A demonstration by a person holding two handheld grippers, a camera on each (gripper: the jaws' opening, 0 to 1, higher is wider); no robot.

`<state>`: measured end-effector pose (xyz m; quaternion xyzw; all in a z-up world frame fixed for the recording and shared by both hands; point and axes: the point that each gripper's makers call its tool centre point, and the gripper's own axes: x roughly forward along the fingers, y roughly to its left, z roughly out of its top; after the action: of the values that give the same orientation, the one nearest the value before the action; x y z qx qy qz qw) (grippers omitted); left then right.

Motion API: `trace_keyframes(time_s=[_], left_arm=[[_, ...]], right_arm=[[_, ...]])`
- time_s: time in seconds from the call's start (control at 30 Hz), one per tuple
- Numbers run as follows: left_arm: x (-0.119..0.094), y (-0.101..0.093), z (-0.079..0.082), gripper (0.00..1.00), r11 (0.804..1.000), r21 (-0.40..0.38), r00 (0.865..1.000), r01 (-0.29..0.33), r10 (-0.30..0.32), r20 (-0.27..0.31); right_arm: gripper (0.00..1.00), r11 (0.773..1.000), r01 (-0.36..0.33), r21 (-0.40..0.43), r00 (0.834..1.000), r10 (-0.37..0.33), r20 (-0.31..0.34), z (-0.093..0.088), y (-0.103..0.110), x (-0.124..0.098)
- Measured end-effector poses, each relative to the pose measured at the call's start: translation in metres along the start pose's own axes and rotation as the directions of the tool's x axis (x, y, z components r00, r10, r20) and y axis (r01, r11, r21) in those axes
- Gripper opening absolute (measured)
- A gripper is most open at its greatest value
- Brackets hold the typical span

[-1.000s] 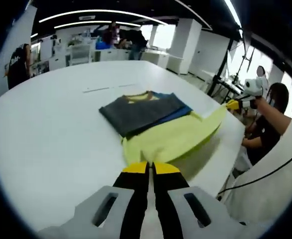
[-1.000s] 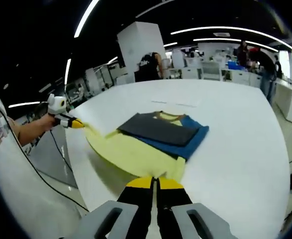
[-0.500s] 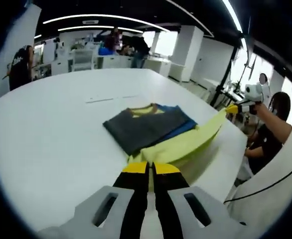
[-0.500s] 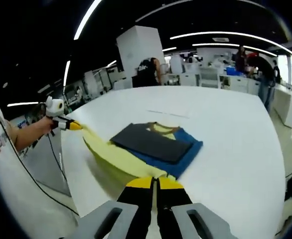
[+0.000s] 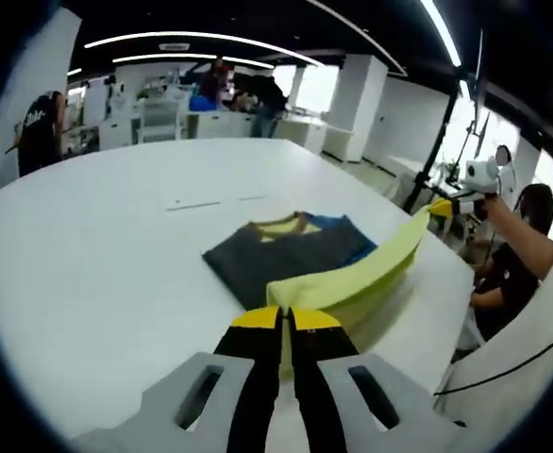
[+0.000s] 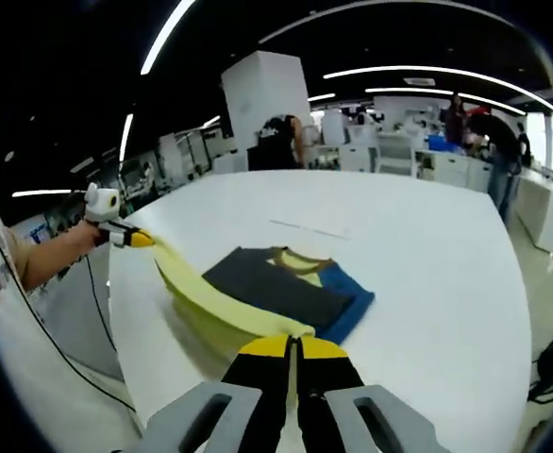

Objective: Fold the garment on the visible template until the final outline fits inside the template.

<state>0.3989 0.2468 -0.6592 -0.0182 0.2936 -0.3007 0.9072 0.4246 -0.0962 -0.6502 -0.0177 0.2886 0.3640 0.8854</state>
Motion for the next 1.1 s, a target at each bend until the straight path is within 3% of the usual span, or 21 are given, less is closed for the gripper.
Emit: trace_keyframes(time_s=[0.9, 1.1], left_arm=[[0.014, 0.025, 0.057, 0.0, 0.999, 0.029, 0.997, -0.03, 0.028, 0.071], [0.016, 0.033, 0.069, 0.0, 1.0, -0.01, 0.995, -0.026, 0.027, 0.098]], right_arm=[[0.0, 0.998, 0.041, -0.045, 0.998, -0.039, 0.051, 0.058, -0.024, 0.011], [0.0, 0.998, 0.045, -0.05, 0.997, -0.042, 0.068, 0.073, -0.025, 0.013]])
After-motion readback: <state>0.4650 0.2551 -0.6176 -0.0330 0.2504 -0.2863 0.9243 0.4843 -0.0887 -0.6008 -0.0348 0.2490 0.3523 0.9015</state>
